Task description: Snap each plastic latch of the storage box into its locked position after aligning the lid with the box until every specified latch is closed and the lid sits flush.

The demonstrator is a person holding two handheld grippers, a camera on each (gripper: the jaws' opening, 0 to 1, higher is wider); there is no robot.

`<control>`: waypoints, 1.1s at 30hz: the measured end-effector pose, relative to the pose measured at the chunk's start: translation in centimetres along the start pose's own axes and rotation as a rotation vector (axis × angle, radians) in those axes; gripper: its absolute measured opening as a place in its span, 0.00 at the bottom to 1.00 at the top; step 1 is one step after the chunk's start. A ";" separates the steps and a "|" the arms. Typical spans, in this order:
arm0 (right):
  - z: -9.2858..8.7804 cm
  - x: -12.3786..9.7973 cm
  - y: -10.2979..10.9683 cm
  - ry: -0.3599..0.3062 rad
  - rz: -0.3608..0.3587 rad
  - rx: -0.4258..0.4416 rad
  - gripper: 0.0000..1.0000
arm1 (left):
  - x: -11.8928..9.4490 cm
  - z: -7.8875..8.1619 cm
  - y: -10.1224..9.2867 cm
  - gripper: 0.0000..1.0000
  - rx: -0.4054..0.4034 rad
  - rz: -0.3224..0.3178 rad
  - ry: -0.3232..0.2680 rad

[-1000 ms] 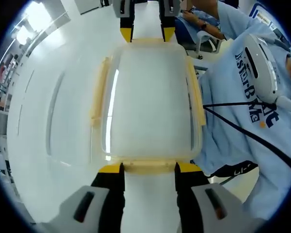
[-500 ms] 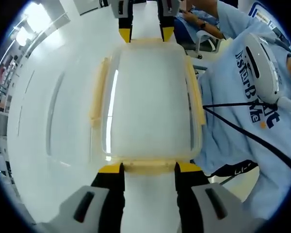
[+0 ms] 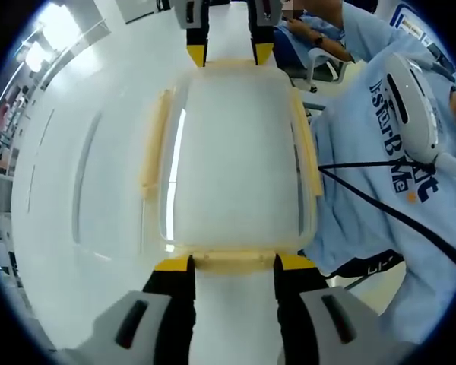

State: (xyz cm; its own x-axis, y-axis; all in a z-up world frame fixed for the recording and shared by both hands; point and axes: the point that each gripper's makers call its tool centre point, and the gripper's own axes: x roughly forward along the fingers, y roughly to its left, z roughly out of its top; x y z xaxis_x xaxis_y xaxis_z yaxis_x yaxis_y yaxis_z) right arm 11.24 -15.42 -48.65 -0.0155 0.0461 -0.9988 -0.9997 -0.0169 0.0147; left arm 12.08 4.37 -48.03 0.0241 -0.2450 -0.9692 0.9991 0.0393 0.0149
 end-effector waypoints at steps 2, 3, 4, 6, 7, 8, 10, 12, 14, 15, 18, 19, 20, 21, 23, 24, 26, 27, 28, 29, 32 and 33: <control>0.0 0.0 0.0 0.002 0.000 -0.001 0.40 | 0.0 0.0 0.0 0.40 0.000 0.000 -0.001; 0.0 0.0 0.0 0.003 0.000 -0.002 0.40 | 0.0 0.0 0.0 0.40 0.001 0.000 0.000; 0.0 0.0 0.0 0.005 0.000 -0.003 0.40 | 0.0 0.0 0.0 0.40 0.001 0.000 0.002; 0.0 0.0 0.0 0.009 0.000 -0.003 0.40 | 0.0 0.0 0.0 0.40 0.002 0.000 0.002; 0.0 0.0 0.0 0.011 0.000 -0.003 0.40 | 0.0 0.0 0.0 0.40 0.002 0.000 -0.001; 0.0 0.0 0.0 0.012 0.000 -0.003 0.40 | 0.0 0.0 0.0 0.40 0.002 0.000 -0.003; 0.0 0.0 0.0 0.014 0.001 -0.005 0.40 | 0.1 0.0 0.0 0.41 0.001 0.000 -0.007; 0.0 0.0 0.0 0.016 0.001 -0.005 0.40 | 0.1 -0.1 0.0 0.41 0.000 0.000 -0.009; 0.0 0.0 0.0 0.020 0.001 -0.005 0.40 | 0.1 -0.1 0.0 0.41 0.001 0.000 -0.009; 0.0 0.0 0.0 0.021 0.001 -0.005 0.40 | 0.1 -0.1 0.0 0.41 0.001 0.000 -0.008; 0.0 0.0 0.0 0.024 0.001 -0.006 0.40 | 0.1 -0.1 0.0 0.41 0.000 0.001 -0.006; 0.0 0.0 0.0 0.025 0.002 -0.006 0.40 | 0.1 -0.1 0.0 0.41 -0.001 0.001 -0.005; 0.0 0.0 0.0 0.026 0.002 -0.006 0.40 | 0.1 -0.1 0.0 0.41 -0.001 0.001 -0.006; 0.0 0.0 0.0 0.027 0.001 -0.005 0.40 | 0.1 0.0 0.0 0.40 0.000 0.000 -0.007; 0.0 0.0 0.0 0.026 0.001 -0.004 0.40 | 0.0 0.0 0.0 0.40 0.001 0.000 -0.006; 0.0 0.0 0.0 0.025 0.001 -0.004 0.40 | 0.0 0.0 0.0 0.40 0.000 0.000 -0.006; 0.0 -0.1 0.0 0.020 0.001 -0.004 0.40 | 0.0 0.0 0.0 0.40 0.000 0.000 -0.007; 0.0 -0.1 0.0 0.018 0.001 -0.004 0.40 | 0.0 0.0 0.0 0.40 -0.001 0.000 -0.007; 0.0 -0.1 0.0 0.017 0.001 -0.004 0.40 | 0.0 0.0 0.0 0.40 -0.002 0.000 -0.006; 0.0 -0.1 0.0 0.016 0.001 -0.003 0.40 | 0.0 0.0 0.0 0.40 -0.003 0.001 -0.007; 0.0 -0.1 0.0 0.015 0.001 -0.002 0.40 | 0.0 0.0 0.0 0.40 -0.004 0.001 -0.010; 0.0 -0.1 0.0 0.015 0.001 -0.002 0.40 | 0.0 0.0 0.0 0.40 -0.004 0.001 -0.013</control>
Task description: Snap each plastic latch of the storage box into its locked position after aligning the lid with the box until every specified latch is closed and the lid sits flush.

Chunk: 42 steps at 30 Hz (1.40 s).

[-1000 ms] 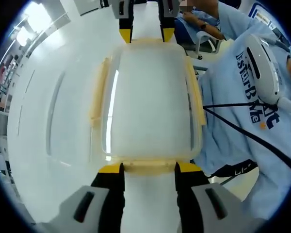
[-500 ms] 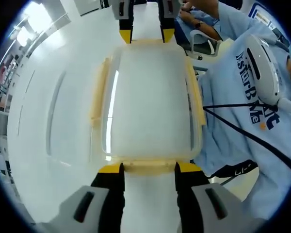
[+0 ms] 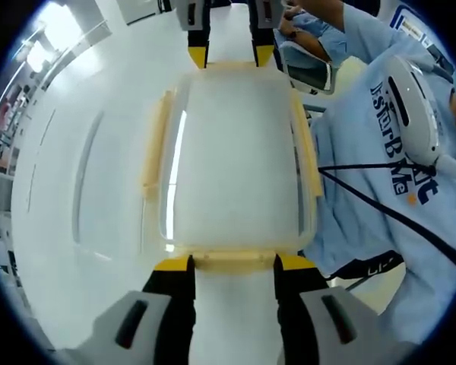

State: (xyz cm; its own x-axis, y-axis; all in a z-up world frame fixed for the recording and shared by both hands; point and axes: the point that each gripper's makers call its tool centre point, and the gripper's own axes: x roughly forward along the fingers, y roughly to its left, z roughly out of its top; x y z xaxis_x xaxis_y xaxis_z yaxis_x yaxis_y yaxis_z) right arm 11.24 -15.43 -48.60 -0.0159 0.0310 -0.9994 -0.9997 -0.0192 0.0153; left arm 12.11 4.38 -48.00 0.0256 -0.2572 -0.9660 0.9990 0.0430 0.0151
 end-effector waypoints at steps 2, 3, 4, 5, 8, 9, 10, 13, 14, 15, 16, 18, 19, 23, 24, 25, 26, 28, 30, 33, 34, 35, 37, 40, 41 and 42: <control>0.0 0.0 0.0 0.002 0.000 -0.001 0.40 | 0.0 0.0 0.0 0.40 0.000 0.000 -0.003; 0.0 0.0 0.0 0.003 0.000 -0.001 0.40 | 0.0 0.0 0.0 0.40 0.000 0.000 -0.004; 0.0 0.0 0.0 0.004 0.000 -0.001 0.40 | 0.0 0.0 0.0 0.41 0.001 0.000 -0.003; 0.0 0.0 0.0 0.003 0.000 -0.001 0.40 | 0.0 0.0 0.0 0.41 0.002 0.000 -0.002; 0.0 0.0 0.0 0.001 -0.001 0.000 0.40 | 0.0 0.0 0.0 0.41 0.000 0.000 0.003; 0.0 0.0 0.0 -0.001 -0.001 0.000 0.40 | 0.1 0.0 0.0 0.40 0.000 0.000 0.004; 0.0 0.0 0.0 -0.002 -0.001 -0.001 0.40 | 0.1 0.0 0.0 0.40 0.000 0.000 0.004; 0.0 0.0 0.0 -0.003 -0.001 -0.002 0.40 | 0.1 0.0 0.0 0.40 -0.001 0.000 0.001; 0.0 0.0 0.0 -0.004 -0.001 -0.003 0.40 | 0.0 0.0 0.0 0.40 -0.001 0.000 0.000; 0.0 0.0 0.0 -0.003 0.000 -0.006 0.40 | 0.0 0.0 0.0 0.40 -0.001 0.000 -0.001; 0.0 0.0 0.0 -0.003 0.000 -0.007 0.40 | 0.0 0.0 0.1 0.40 -0.001 0.000 -0.002; 0.0 0.0 0.0 -0.006 0.000 -0.008 0.40 | 0.0 0.0 0.1 0.40 0.000 -0.001 0.001; 0.0 0.0 0.0 -0.008 -0.001 -0.006 0.40 | 0.0 0.0 0.1 0.40 0.000 -0.001 0.002; 0.0 0.0 -0.1 -0.013 -0.001 -0.006 0.40 | 0.1 0.0 0.0 0.40 0.000 -0.001 0.006; 0.0 0.0 -0.1 -0.013 -0.001 -0.005 0.40 | 0.1 0.0 0.0 0.40 0.003 -0.001 0.006; 0.0 0.0 -0.1 -0.013 -0.001 -0.004 0.40 | 0.1 0.0 -0.1 0.40 0.007 0.000 0.006; 0.0 0.0 -0.1 -0.014 -0.001 -0.002 0.40 | 0.1 0.0 -0.1 0.40 0.010 0.000 0.005; 0.0 0.0 -0.1 -0.018 -0.002 -0.003 0.40 | 0.0 -0.1 -0.1 0.40 0.015 -0.002 -0.005; 0.0 0.0 -0.1 -0.024 -0.002 -0.002 0.40 | 0.0 -0.1 0.0 0.40 0.014 -0.002 -0.010; 0.1 0.0 0.0 -0.036 -0.001 -0.004 0.40 | 0.0 -0.1 -0.1 0.40 0.014 -0.003 -0.008; 0.1 0.0 0.0 -0.039 0.000 -0.004 0.40 | 0.0 -0.1 0.0 0.40 0.018 -0.004 -0.008; 0.1 0.0 0.0 -0.038 -0.001 -0.005 0.40 | 0.0 -0.1 0.0 0.40 0.016 -0.004 -0.005; 0.2 0.0 0.0 -0.039 -0.001 -0.004 0.40 | 0.0 -0.1 0.0 0.40 0.022 -0.003 0.004; 0.1 -0.1 0.0 -0.052 -0.003 0.003 0.39 | 0.0 -0.1 -0.1 0.40 0.026 0.002 0.022; 0.1 -0.1 0.0 -0.063 -0.003 -0.001 0.39 | -0.1 -0.1 -0.1 0.40 0.026 0.001 0.022; 0.1 -0.1 0.0 -0.068 -0.003 -0.004 0.39 | -0.1 -0.2 -0.1 0.40 0.025 -0.001 0.018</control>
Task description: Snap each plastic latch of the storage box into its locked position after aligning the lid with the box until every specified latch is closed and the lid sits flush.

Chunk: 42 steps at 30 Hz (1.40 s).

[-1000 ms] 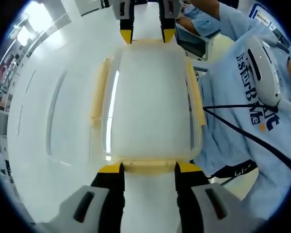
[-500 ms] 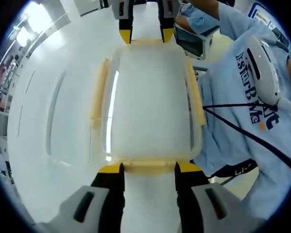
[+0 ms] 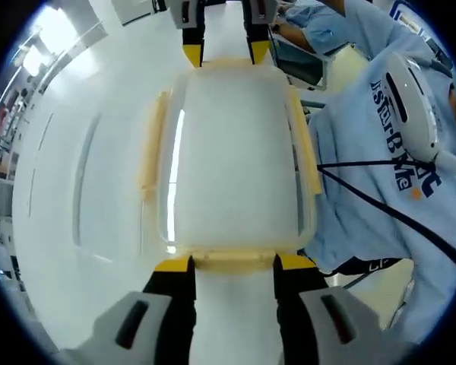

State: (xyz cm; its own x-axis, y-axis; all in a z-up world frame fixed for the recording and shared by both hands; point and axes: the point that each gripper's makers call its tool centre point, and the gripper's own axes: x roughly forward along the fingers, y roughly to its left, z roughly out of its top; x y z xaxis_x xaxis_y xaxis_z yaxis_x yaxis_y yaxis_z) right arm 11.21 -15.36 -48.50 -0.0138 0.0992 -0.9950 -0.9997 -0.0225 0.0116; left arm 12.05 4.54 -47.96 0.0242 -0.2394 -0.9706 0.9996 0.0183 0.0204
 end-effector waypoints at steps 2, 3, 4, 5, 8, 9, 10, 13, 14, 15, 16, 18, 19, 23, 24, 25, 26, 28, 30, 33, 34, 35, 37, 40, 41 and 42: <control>0.0 0.0 0.0 -0.014 -0.001 -0.002 0.39 | -0.1 -0.1 0.0 0.40 0.000 -0.002 -0.018; 0.0 0.0 0.0 -0.020 -0.001 -0.004 0.39 | -0.1 -0.1 -0.1 0.40 0.001 -0.001 -0.023; 0.0 0.0 0.0 -0.024 -0.001 -0.004 0.39 | 0.0 0.0 -0.1 0.40 0.002 0.000 -0.028; 0.0 0.0 0.0 -0.032 -0.001 -0.011 0.39 | 0.0 0.0 0.0 0.40 -0.001 0.001 -0.030; 0.0 0.0 0.0 -0.043 -0.002 -0.004 0.39 | 0.0 0.1 -0.1 0.39 0.000 0.001 -0.021; 0.0 0.1 0.0 -0.043 -0.003 -0.001 0.39 | 0.1 0.1 -0.1 0.39 0.005 0.000 -0.012; 0.0 0.1 0.0 -0.041 -0.004 0.003 0.39 | 0.1 0.2 -0.1 0.39 0.005 0.000 -0.001; 0.0 0.1 0.0 -0.042 -0.004 0.011 0.39 | 0.1 0.2 -0.1 0.39 0.011 -0.001 0.012; -0.1 0.1 0.0 -0.044 -0.005 0.011 0.38 | 0.1 0.2 -0.1 0.39 0.013 -0.001 0.012; -0.1 0.1 0.0 -0.046 -0.005 0.012 0.38 | 0.1 0.2 -0.1 0.39 0.016 0.000 0.012; -0.1 0.1 0.0 -0.050 -0.006 0.015 0.38 | 0.1 0.1 -0.1 0.39 0.021 0.004 0.002; -0.1 0.2 0.1 -0.056 -0.005 0.018 0.38 | 0.0 0.2 -0.1 0.39 0.040 0.013 -0.015; 0.0 0.1 0.2 -0.061 -0.005 0.020 0.38 | 0.0 0.1 -0.1 0.39 0.039 0.012 -0.021; 0.0 0.1 0.3 -0.090 0.002 0.026 0.38 | 0.1 0.2 0.0 0.39 0.041 0.007 -0.039; 0.0 0.1 0.4 -0.097 0.014 0.033 0.38 | 0.1 0.2 0.0 0.39 0.042 0.006 -0.040; 0.1 0.0 0.6 -0.102 0.031 0.040 0.38 | 0.1 0.2 -0.1 0.39 0.039 -0.012 -0.044; 0.1 0.0 0.7 -0.108 0.037 0.044 0.38 | 0.1 0.2 -0.1 0.39 0.041 -0.011 -0.044; 0.1 0.0 0.9 -0.105 0.048 0.047 0.38 | -0.1 0.3 -0.1 0.39 0.042 -0.023 -0.050; 0.0 0.0 1.0 -0.104 0.052 0.045 0.37 | -0.2 0.5 -0.4 0.39 0.041 -0.026 -0.052; -0.1 0.0 1.1 -0.110 0.060 0.052 0.37 | -0.4 0.6 -0.4 0.39 0.042 -0.023 -0.061; -0.1 0.0 1.1 -0.112 0.063 0.052 0.37 | -0.4 0.7 -0.4 0.39 0.041 -0.026 -0.067; -0.1 -0.1 1.3 -0.112 0.065 0.055 0.37 | -0.4 0.7 -0.4 0.39 0.040 -0.027 -0.072; 0.0 -0.1 1.7 -0.111 0.067 0.059 0.37 | -0.4 0.8 -0.6 0.39 0.044 -0.031 -0.075; -0.1 -0.5 2.2 -0.110 0.069 0.054 0.37 | -0.4 0.9 -1.4 0.39 0.043 -0.045 -0.070; -0.2 -0.7 2.2 -0.113 0.068 0.055 0.37 | -0.5 1.0 -1.6 0.39 0.049 -0.037 -0.069; -0.2 -0.9 2.2 -0.119 0.066 0.054 0.37 | -0.7 1.1 -1.6 0.39 0.051 -0.031 -0.067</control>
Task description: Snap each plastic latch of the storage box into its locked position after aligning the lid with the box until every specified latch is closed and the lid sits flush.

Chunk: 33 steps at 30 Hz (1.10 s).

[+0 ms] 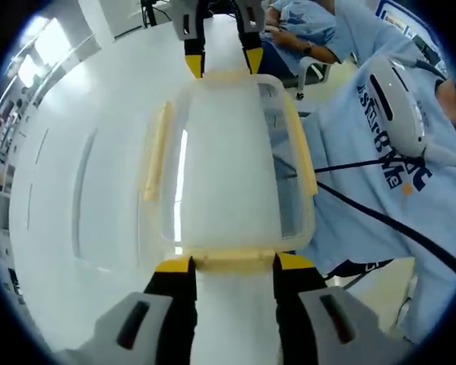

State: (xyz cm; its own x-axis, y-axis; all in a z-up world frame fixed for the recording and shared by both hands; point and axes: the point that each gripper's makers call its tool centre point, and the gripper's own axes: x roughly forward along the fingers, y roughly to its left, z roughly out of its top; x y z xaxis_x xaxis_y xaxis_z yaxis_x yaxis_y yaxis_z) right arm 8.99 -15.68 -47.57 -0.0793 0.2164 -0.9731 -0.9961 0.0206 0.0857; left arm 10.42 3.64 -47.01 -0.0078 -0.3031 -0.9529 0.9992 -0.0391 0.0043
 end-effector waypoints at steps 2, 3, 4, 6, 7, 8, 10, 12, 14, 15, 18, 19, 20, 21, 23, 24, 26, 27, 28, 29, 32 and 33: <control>0.0 -0.5 0.1 -0.008 -0.001 -0.002 0.37 | -0.6 0.3 -0.1 0.38 0.000 0.007 -0.005; 0.0 -0.6 0.1 -0.009 -0.003 -0.001 0.37 | -0.8 0.4 -0.2 0.38 0.003 0.013 -0.008; 0.1 -0.9 0.2 -0.018 -0.008 -0.002 0.37 | -1.0 0.5 -0.2 0.39 0.005 0.021 -0.005; 0.2 -1.2 0.5 -0.020 -0.010 0.000 0.37 | -1.5 0.7 -0.3 0.39 0.012 0.032 -0.014; 0.1 -1.5 0.6 -0.013 -0.013 -0.003 0.37 | -1.7 0.9 -0.5 0.39 0.011 0.030 -0.024; 0.0 -1.7 0.7 -0.010 -0.016 -0.005 0.37 | -1.9 1.1 -0.6 0.39 0.013 0.034 -0.030; 0.0 -2.1 0.9 -0.010 -0.026 -0.004 0.37 | -2.3 1.3 -0.5 0.38 0.022 0.045 -0.036; -0.1 -2.5 0.8 -0.016 -0.038 -0.004 0.37 | -2.6 1.5 -0.4 0.38 0.023 0.053 -0.046; -0.1 -2.9 1.0 -0.026 -0.038 -0.003 0.37 | -2.9 1.8 -0.5 0.38 0.022 0.051 -0.048; -0.1 -3.1 1.1 -0.028 -0.039 -0.002 0.37 | -3.0 1.8 -0.5 0.38 0.026 0.054 -0.048; -0.1 -3.7 1.1 -0.024 -0.053 -0.004 0.37 | -3.5 2.2 -0.3 0.38 0.030 0.064 -0.046; -0.2 -3.9 1.1 -0.022 -0.058 -0.005 0.37 | -3.8 2.3 -0.3 0.38 0.033 0.068 -0.046; -0.2 -4.2 1.1 -0.021 -0.060 -0.005 0.37 | -4.0 2.4 -0.3 0.38 0.034 0.071 -0.048; -0.2 -4.4 1.2 -0.021 -0.062 -0.005 0.37 | -4.1 2.5 -0.3 0.38 0.033 0.072 -0.048; -0.2 -4.8 1.2 -0.021 -0.071 -0.006 0.37 | -4.6 2.6 -0.2 0.38 0.038 0.083 -0.051; -0.2 -5.0 1.1 -0.021 -0.078 -0.008 0.37 | -4.7 2.7 -0.1 0.38 0.041 0.089 -0.053; -0.2 -5.3 1.1 -0.022 -0.091 -0.011 0.37 | -5.0 2.8 0.0 0.38 0.044 0.100 -0.054; -0.2 -5.4 1.0 -0.023 -0.097 -0.012 0.37 | -5.1 2.9 0.0 0.38 0.047 0.107 -0.054; -0.2 -5.5 1.0 -0.024 -0.101 -0.013 0.37 | -5.3 2.9 0.0 0.38 0.046 0.107 -0.054; -0.1 -5.7 1.0 -0.026 -0.106 -0.014 0.37 | -5.4 3.0 0.1 0.38 0.047 0.111 -0.055; 0.0 -6.2 1.0 -0.030 -0.118 -0.015 0.37 | -5.9 3.2 0.2 0.38 0.052 0.123 -0.056; 0.0 -6.3 1.0 -0.030 -0.118 -0.015 0.37 | -5.9 3.2 0.2 0.38 0.054 0.125 -0.056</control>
State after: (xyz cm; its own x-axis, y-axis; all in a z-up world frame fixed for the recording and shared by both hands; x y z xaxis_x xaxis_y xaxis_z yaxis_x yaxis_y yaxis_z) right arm 8.48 -17.05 -41.41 0.0399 0.2427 -0.9693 -0.9989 0.0330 -0.0328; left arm 10.53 2.38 -40.41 0.1129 -0.3614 -0.9255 0.9891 -0.0481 0.1395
